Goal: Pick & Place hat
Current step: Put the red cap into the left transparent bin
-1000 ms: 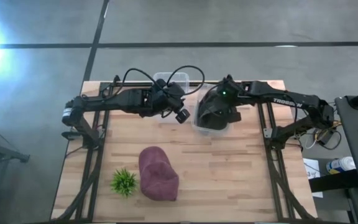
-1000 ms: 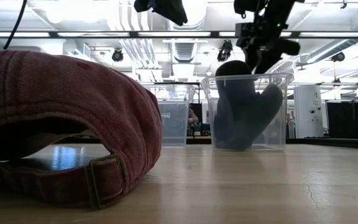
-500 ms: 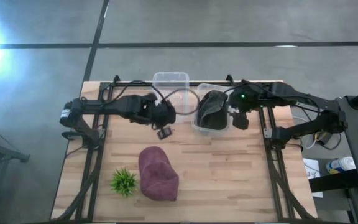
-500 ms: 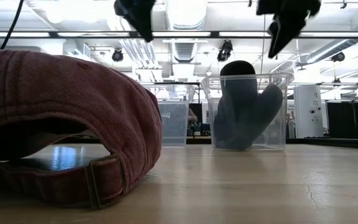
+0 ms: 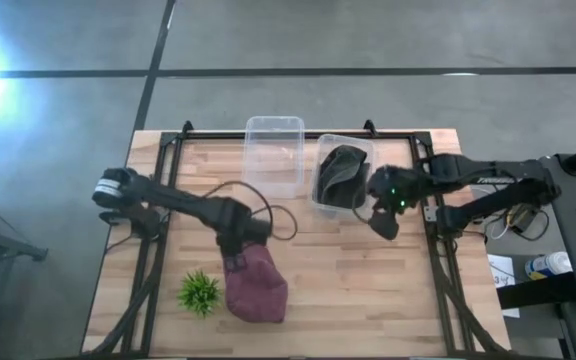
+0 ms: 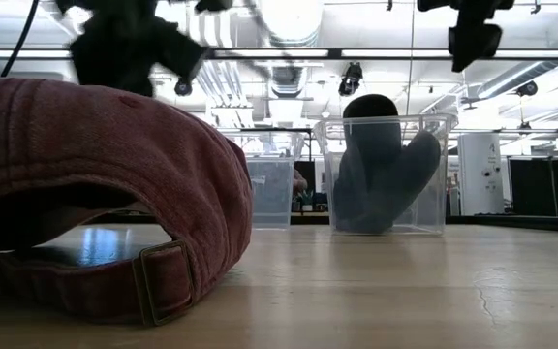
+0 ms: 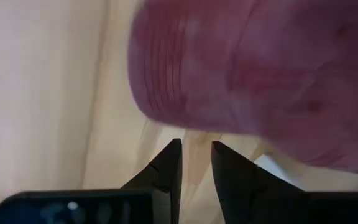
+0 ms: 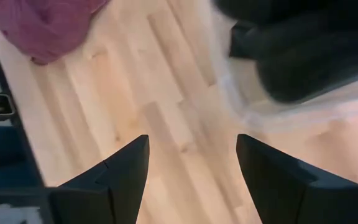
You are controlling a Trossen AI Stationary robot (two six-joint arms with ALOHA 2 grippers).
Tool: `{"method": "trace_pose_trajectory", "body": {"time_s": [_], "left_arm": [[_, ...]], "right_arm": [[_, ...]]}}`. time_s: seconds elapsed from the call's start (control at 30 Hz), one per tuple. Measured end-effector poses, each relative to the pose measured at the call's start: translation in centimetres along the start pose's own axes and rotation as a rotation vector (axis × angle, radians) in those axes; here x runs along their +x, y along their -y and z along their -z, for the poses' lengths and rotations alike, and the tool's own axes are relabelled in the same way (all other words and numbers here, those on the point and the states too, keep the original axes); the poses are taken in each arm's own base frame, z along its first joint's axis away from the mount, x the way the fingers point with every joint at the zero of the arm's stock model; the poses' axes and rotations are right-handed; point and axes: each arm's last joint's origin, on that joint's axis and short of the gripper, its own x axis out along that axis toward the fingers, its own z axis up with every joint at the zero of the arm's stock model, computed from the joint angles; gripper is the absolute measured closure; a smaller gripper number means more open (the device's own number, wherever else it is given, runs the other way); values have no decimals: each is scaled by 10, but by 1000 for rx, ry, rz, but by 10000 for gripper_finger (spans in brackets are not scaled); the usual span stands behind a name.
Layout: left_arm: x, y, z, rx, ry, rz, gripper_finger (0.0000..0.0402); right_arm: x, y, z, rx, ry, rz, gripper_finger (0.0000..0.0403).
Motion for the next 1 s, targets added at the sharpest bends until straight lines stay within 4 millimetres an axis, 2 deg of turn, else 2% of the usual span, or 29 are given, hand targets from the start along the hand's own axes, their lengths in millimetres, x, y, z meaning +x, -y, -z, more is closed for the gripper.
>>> {"method": "trace_pose_trajectory", "body": {"time_s": [0.13, 0.27, 0.4, 0.5, 0.67, 0.8, 0.9, 1.0], "left_arm": [[30, 1, 10, -73, -41, -21, 321], [51, 1, 13, -124, -18, -6, 321], [67, 3, 7, -135, 77, 70, 321], [71, 7, -2, -120, 197, 150, 321], [65, 17, -27, -51, 514, 212, 321], [44, 28, -48, 52, 837, 275, 321], [27, 32, -52, 33, 908, 278, 321], [9, 36, -48, -61, 874, 307, 321]], "right_arm": [[6, -16, 8, 64, -29, -2, 166], [15, -30, 16, 140, -60, 13, 167], [27, -45, 25, 180, -107, 32, 166], [37, -58, 32, 197, -143, 46, 165], [56, -79, 39, 204, -169, 40, 165], [77, -91, 38, 193, -169, 14, 165], [96, -94, 37, 173, -172, -21, 165], [118, -92, 40, 140, -173, -37, 165]]}}
